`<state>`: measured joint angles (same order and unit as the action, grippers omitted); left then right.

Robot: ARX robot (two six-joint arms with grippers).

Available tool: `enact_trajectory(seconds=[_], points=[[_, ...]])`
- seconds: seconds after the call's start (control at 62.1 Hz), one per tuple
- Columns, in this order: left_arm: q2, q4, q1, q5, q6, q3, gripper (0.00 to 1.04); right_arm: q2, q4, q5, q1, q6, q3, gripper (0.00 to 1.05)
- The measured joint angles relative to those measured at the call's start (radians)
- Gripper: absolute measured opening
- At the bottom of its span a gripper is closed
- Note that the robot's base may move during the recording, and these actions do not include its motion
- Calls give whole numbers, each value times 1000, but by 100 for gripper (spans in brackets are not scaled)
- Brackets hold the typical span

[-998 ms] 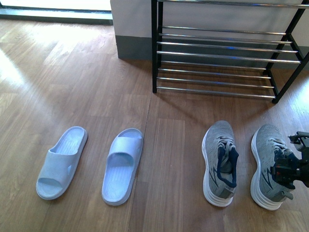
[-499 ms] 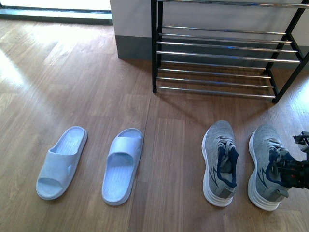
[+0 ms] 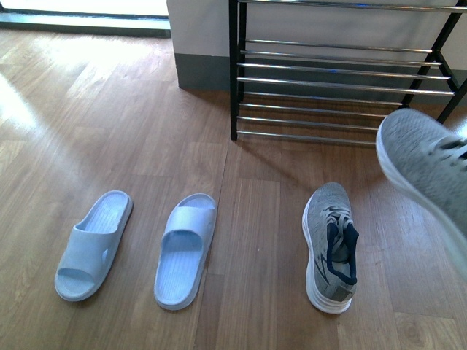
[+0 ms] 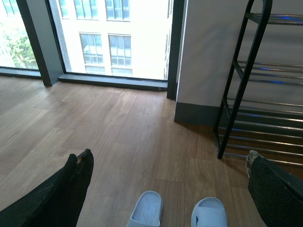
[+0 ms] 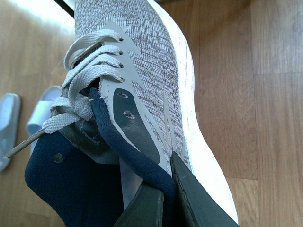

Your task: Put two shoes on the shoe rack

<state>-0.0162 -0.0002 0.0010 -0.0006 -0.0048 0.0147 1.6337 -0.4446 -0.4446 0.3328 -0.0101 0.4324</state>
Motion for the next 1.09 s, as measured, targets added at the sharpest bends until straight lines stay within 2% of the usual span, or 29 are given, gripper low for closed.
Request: enact_trajectory(seconds=[0.209,0.306,1.094], points=[[0,0,0,0,0,0,95,-561,334,-153,117,-38,-23,1],[0,0,0,0,0,0,95,-777,425,-208,159,-65,-74,1],[0,0,0,0,0,0,95,-846,432,-212,168,-76,-98,1]])
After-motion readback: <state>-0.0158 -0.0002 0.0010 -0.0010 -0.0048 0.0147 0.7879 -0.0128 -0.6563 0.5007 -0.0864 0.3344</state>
